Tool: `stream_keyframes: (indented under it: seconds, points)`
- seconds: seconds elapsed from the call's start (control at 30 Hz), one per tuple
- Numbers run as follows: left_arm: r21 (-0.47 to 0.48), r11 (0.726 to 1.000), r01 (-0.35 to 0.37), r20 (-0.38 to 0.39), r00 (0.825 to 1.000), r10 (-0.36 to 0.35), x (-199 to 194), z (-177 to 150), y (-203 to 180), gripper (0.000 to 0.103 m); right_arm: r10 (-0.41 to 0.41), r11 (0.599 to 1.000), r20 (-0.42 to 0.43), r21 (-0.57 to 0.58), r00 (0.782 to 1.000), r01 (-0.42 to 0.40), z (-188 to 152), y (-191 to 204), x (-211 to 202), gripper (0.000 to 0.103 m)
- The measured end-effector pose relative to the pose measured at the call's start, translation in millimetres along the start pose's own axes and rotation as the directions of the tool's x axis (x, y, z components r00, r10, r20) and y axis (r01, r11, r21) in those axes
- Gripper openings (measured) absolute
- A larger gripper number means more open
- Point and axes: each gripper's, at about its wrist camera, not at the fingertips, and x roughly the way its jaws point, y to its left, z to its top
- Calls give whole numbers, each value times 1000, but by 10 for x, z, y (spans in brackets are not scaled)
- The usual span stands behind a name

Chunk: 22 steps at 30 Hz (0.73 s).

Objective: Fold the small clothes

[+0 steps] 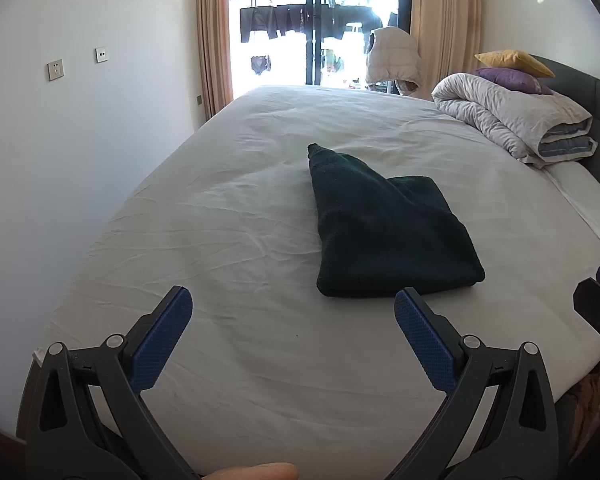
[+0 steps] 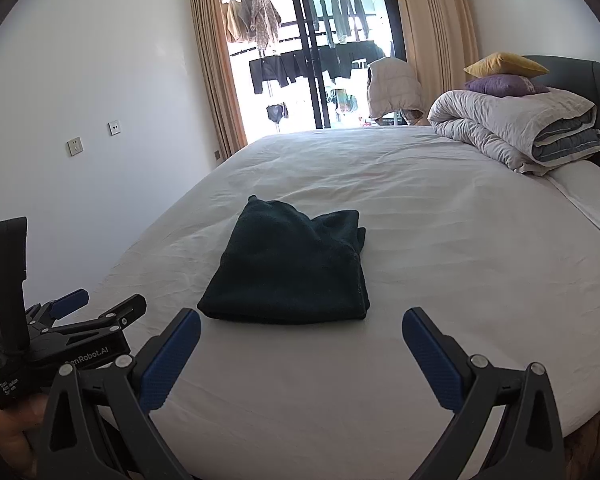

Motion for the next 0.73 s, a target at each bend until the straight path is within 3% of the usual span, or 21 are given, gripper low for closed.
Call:
stream_keyframes:
  seconds: [0.73]
  points:
    - [-1,1000,-14,-2,1000,14,30,-50,-40,103,8,1000,-35,30,999,-7,-77,-57,67,103]
